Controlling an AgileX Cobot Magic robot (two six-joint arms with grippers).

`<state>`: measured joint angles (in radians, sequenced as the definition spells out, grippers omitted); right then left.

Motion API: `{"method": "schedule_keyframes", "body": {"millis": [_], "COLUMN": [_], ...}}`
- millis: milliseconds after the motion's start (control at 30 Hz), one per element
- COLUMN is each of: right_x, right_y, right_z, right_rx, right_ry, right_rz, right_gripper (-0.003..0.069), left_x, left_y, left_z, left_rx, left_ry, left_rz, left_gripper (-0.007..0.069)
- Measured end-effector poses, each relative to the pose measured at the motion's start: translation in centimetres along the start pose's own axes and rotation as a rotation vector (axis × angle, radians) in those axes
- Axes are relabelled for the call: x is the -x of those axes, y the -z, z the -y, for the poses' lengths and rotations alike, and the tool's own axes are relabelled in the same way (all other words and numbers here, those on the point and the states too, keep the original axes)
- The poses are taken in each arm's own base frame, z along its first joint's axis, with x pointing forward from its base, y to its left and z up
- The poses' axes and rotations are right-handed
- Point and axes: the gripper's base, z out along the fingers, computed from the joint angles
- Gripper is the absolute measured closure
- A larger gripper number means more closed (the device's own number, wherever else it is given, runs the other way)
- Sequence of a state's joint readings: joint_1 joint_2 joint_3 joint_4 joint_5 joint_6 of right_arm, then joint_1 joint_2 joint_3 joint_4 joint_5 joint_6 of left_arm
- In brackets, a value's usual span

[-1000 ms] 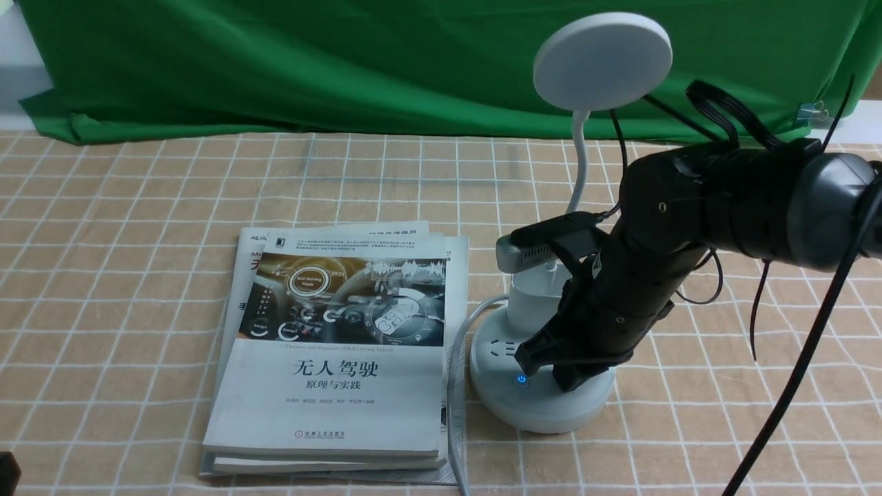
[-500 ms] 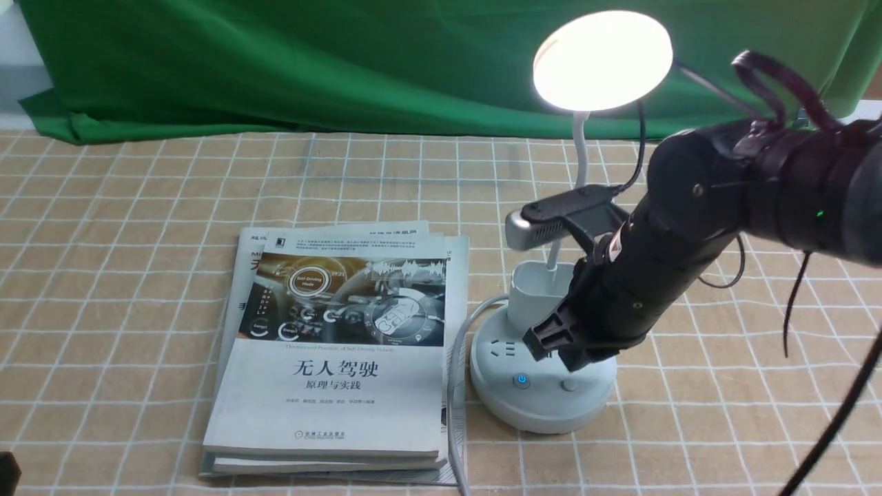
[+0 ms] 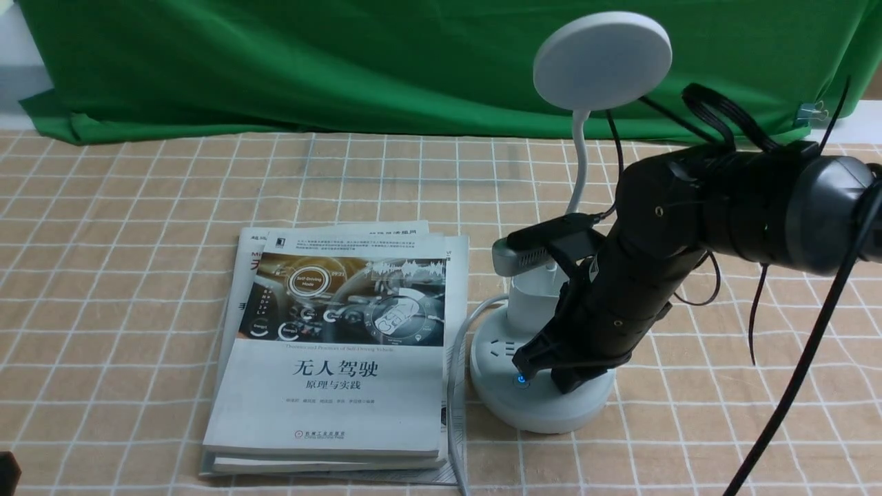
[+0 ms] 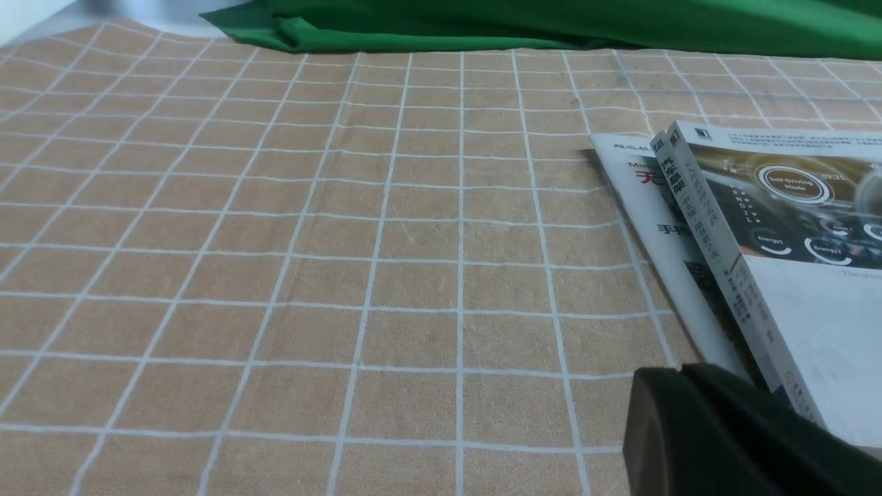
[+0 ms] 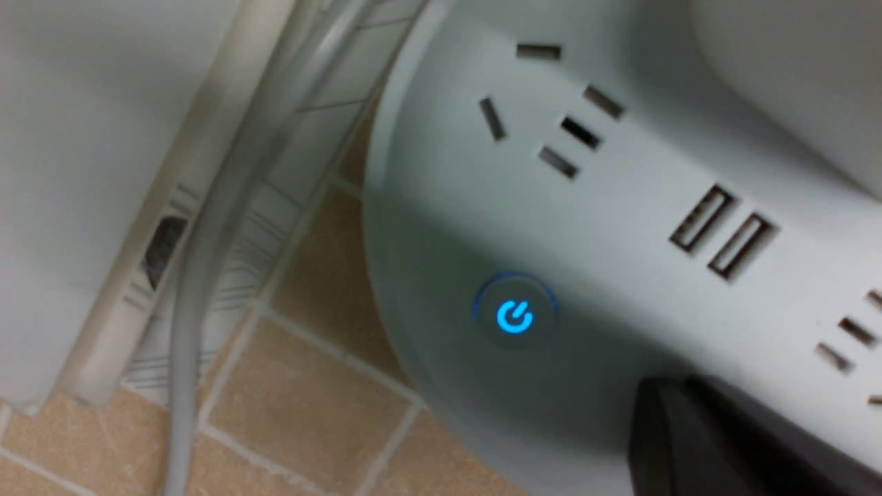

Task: Turn off the desk lamp on the light coffee tablecloth by hand.
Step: 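Press the power button on the lamp base to turn the lamp off with the right gripper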

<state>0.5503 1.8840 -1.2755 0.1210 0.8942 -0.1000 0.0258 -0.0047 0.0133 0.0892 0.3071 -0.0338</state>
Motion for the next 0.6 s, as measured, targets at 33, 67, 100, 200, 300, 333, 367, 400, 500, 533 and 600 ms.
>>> {"method": "schedule_keyframes", "body": {"millis": [33,67,100,200,300,333,367,400,500,533,600], "right_x": [-0.1,-0.1,-0.1,-0.2,-0.3,-0.3,-0.3,-0.3,-0.4,-0.5,-1.0], "right_y": [0.2,0.4,0.9,2.4,3.4,3.4,3.4,3.4,3.5,3.7,4.7], "right_z": [0.0,0.0,-0.1,-0.2,-0.3,-0.3,-0.2,-0.2,-0.2,-0.2,-0.3], "right_rx": [0.000,0.000,-0.001,-0.004,-0.007,-0.009,-0.012,-0.015,-0.022,-0.023,-0.026], "right_ry": [0.000,0.001,0.003,0.007,0.011,0.013,0.015,0.018,0.021,0.022,0.020], "right_rz": [0.005,0.012,0.025,0.068,0.094,0.095,0.094,0.088,0.087,0.090,0.111], "right_gripper": [0.0622,0.0622,0.0622,0.0622,0.0622,0.0622,0.0622,0.0622,0.0622,0.0622,0.0622], "left_x": [0.0,0.0,0.0,0.0,0.0,0.0,0.0,0.0,0.0,0.0,0.0], "left_y": [0.0,0.0,0.0,0.0,0.0,0.0,0.0,0.0,0.0,0.0,0.0], "left_z": [0.0,0.0,0.0,0.0,0.0,0.0,0.0,0.0,0.0,0.0,0.0], "left_rx": [0.000,0.000,0.000,0.000,0.000,0.000,0.000,0.000,0.000,0.000,0.000], "left_ry": [0.000,0.000,0.000,0.000,0.000,0.000,0.000,0.000,0.000,0.000,0.000], "left_rz": [0.000,0.000,0.000,0.000,0.000,0.000,0.000,0.000,0.000,0.000,0.000], "left_gripper": [0.0620,0.0620,0.0620,0.0620,0.0620,0.0620,0.0620,0.0620,0.0620,0.0620,0.0620]}}
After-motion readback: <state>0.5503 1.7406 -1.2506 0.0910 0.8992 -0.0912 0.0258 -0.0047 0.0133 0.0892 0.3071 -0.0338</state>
